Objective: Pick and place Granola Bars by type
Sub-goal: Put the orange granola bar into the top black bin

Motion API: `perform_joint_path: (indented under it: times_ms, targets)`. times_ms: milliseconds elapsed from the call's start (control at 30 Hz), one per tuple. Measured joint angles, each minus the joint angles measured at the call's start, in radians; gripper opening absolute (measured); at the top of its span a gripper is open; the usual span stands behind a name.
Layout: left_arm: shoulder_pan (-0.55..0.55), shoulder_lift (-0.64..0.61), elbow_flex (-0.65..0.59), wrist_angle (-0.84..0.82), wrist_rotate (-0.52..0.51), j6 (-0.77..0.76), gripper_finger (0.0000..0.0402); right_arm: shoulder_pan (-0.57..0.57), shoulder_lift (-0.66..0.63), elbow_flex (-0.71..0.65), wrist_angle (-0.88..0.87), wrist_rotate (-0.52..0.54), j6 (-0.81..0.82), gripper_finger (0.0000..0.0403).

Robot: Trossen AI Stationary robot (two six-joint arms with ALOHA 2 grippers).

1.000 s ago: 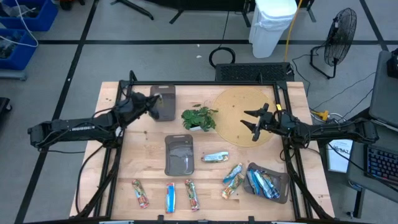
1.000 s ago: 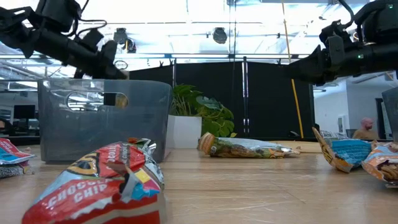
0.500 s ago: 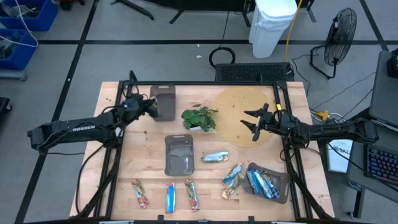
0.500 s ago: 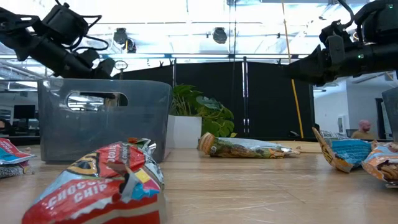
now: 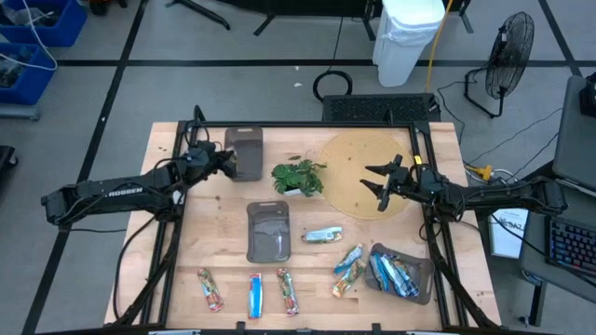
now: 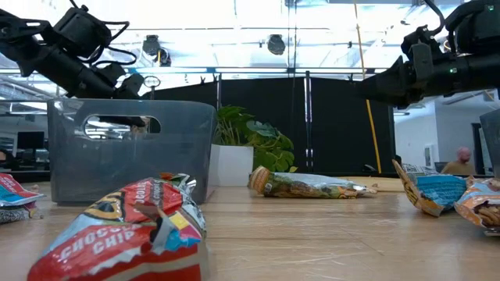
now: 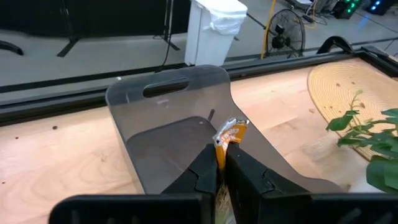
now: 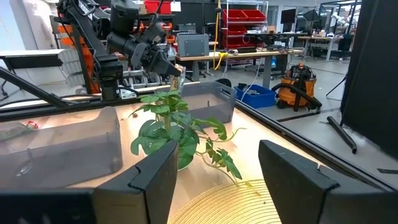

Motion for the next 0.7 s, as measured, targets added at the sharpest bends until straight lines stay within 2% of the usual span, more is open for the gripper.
perform_joint_path:
  times_ms: [400, 500, 700]
  targets:
    - [0.000, 0.000, 0.000, 0.006, -0.002, 0.036, 0.0043, 0.000, 0.000, 0.000, 0.000, 0.000, 0.008, 0.0212]
    - [0.000, 0.000, 0.000, 0.017, -0.001, 0.036, 0.0070, 0.000, 0.000, 0.000, -0.001, 0.000, 0.008, 0.0212]
    - [0.000, 0.000, 0.000, 0.022, -0.001, 0.036, 0.0158, 0.000, 0.000, 0.000, -0.001, 0.000, 0.008, 0.0212]
